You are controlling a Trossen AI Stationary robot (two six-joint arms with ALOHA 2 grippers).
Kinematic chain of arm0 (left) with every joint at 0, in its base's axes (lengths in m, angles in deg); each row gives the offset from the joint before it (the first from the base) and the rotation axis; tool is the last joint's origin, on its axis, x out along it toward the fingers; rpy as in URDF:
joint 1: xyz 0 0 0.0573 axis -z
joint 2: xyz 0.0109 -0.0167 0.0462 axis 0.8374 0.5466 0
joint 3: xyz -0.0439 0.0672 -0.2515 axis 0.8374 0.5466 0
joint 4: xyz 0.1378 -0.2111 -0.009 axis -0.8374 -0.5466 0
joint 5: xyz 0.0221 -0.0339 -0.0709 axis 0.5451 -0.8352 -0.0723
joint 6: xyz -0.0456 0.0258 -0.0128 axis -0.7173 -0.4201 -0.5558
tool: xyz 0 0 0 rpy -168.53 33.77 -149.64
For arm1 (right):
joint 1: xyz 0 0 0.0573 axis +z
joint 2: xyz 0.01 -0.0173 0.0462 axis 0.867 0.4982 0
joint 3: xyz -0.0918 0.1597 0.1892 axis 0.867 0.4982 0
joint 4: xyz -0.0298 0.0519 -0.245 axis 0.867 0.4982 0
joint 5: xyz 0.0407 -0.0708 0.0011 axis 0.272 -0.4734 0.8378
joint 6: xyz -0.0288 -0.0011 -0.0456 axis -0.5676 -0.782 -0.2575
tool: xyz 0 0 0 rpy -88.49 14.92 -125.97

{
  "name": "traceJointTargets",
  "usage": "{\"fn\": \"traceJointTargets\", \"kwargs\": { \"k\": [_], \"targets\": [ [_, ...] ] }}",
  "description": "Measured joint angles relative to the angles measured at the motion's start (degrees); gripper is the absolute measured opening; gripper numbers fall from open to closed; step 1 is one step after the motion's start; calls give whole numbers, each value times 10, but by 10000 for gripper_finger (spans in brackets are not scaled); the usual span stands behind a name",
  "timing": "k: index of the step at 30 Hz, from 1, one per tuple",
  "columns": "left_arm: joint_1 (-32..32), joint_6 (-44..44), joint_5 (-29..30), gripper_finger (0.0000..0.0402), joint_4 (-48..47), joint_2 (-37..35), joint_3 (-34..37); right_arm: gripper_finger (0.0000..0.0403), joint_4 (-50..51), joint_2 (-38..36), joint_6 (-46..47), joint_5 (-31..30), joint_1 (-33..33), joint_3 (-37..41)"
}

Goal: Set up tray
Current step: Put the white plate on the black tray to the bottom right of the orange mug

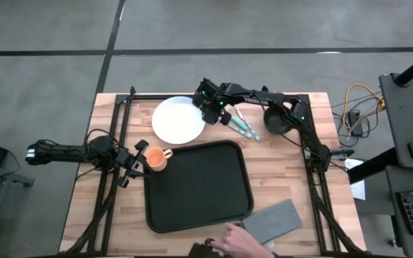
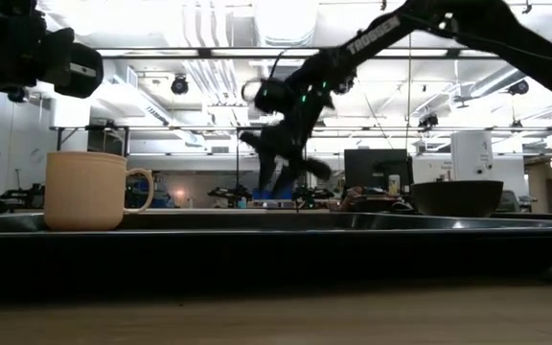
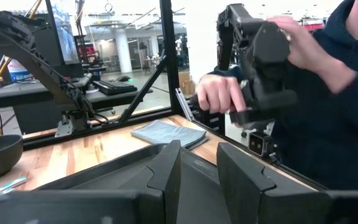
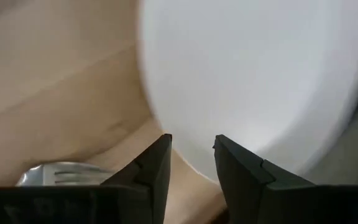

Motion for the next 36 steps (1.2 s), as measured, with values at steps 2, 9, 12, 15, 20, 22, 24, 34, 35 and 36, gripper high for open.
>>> {"fn": "traceJointTargets", "kwargs": {
  "k": [2, 9, 12, 15, 20, 22, 24, 34, 35, 36],
  "targets": [
    [0, 0, 0, 85, 0, 0, 0, 109, 18, -16, 42, 2, 0, -4],
    [0, 0, 0, 85, 0, 0, 0, 81, 31, -43, 238, 68, -1, -2],
    [0, 0, 0, 85, 0, 0, 0, 57, 24, -45, 303, 77, 1, -2],
    [0, 0, 0, 85, 0, 0, 0, 30, 22, -44, 393, 102, 3, 0],
    [0, 0, 0, 85, 0, 0, 0, 9, -4, -58, 490, 203, 13, 25],
    [0, 0, 0, 85, 0, 0, 0, 9, -20, -69, 505, 204, 22, 42],
    [0, 0, 0, 85, 0, 0, 0, 8, -42, -85, 527, 206, 32, 62],
    [0, 0, 0, 85, 0, 0, 0, 8, -290, -206, 705, 216, 81, 272],
    [0, 0, 0, 85, 0, 0, 0, 8, -319, -220, 716, 218, 84, 297],
    [0, 0, 0, 85, 0, 0, 0, 8, -351, -235, 725, 224, 84, 321]
  ]
}}
